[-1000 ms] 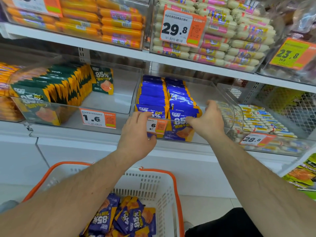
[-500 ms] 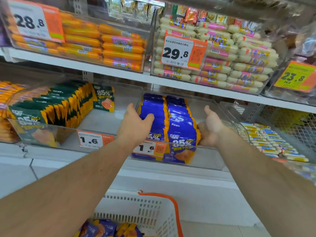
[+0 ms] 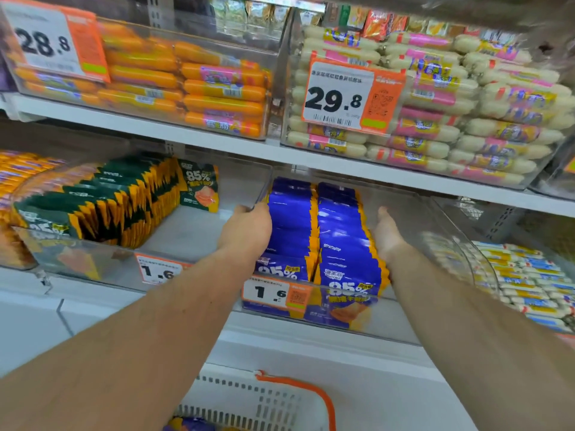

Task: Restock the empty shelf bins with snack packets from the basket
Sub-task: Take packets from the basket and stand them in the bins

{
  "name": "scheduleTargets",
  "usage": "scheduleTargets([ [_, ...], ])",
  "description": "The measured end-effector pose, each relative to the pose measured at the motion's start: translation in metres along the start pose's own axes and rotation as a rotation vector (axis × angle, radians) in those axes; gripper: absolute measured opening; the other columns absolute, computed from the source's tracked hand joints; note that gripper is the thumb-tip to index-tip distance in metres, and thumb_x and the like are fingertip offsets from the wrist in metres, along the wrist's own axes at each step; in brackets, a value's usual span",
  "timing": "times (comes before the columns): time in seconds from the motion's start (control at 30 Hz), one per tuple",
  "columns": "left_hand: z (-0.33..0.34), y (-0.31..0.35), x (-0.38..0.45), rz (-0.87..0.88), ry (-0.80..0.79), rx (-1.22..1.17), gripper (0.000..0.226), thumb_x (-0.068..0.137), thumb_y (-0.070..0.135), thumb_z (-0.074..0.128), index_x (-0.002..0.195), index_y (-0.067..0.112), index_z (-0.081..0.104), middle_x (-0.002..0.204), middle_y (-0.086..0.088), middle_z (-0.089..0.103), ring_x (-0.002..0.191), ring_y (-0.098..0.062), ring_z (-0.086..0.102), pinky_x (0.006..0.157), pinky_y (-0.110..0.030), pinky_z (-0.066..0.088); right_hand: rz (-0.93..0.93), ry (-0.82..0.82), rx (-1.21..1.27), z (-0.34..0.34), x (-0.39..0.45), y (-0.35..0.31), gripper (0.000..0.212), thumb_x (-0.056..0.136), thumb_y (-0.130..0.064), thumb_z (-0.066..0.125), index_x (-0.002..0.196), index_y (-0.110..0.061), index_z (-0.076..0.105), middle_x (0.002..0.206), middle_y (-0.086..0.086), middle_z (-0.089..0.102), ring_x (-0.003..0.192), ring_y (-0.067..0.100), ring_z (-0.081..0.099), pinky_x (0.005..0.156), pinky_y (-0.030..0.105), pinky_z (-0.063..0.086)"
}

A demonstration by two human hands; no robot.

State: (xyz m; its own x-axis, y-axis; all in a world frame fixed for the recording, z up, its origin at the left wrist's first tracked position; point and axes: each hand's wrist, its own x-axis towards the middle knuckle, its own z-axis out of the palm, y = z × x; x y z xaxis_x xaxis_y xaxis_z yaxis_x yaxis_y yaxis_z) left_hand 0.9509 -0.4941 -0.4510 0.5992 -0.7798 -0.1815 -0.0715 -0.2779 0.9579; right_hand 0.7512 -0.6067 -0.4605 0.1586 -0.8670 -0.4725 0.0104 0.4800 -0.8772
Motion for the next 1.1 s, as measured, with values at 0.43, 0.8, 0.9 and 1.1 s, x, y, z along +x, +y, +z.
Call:
scheduleTargets([
  [0.43,0.003,0.002,-0.002,0.014,0.086,0.079,0.019,0.097,0.036,0.034,0.107,0.024,0.045,0.093,-0.004,0.052,0.074,-0.013,0.046,0.058,-0.03,0.031,-0.089,0.056,-0.068,0.0,0.034,-0.012,0.095,0.081,-0.086,0.028,0.124,-0.009,0.063,0.125,0.016,0.065,0.109,0.034,0.065,0.095,0.045,0.049],
  [0.8,0.0,0.001,-0.003,0.02,0.057,0.004,0.02,0.097,0.036,0.036,0.109,0.024,0.046,0.09,0.0,0.056,0.078,-0.014,0.055,0.068,-0.031,0.048,0.002,0.018,0.067,-0.005,0.023,-0.009,0.09,0.078,-0.089,0.03,0.12,-0.016,0.062,0.133,0.007,0.063,0.105,0.029,0.067,0.098,0.043,0.049],
  [0.9,0.0,0.0,-0.003,0.028,0.067,0.01,0.021,0.095,0.037,0.037,0.109,0.024,0.047,0.093,-0.001,0.058,0.083,-0.018,0.058,0.082,-0.038,0.053,0.147,-0.017,-0.005,-0.018,0.011,-0.002,0.101,0.079,-0.089,0.022,0.123,-0.004,0.056,0.134,0.01,0.061,0.115,0.033,0.063,0.098,0.051,0.048],
  [1.1,0.0,0.002,-0.009,0.021,0.058,0.035,0.024,0.093,0.04,0.038,0.108,0.023,0.048,0.105,-0.008,0.061,0.093,-0.027,0.061,0.091,-0.043,0.052,0.188,-0.069,0.105,-0.009,-0.021,0.012,0.098,0.075,-0.092,0.025,0.109,-0.009,0.066,0.106,0.01,0.074,0.088,0.033,0.073,0.077,0.052,0.058],
])
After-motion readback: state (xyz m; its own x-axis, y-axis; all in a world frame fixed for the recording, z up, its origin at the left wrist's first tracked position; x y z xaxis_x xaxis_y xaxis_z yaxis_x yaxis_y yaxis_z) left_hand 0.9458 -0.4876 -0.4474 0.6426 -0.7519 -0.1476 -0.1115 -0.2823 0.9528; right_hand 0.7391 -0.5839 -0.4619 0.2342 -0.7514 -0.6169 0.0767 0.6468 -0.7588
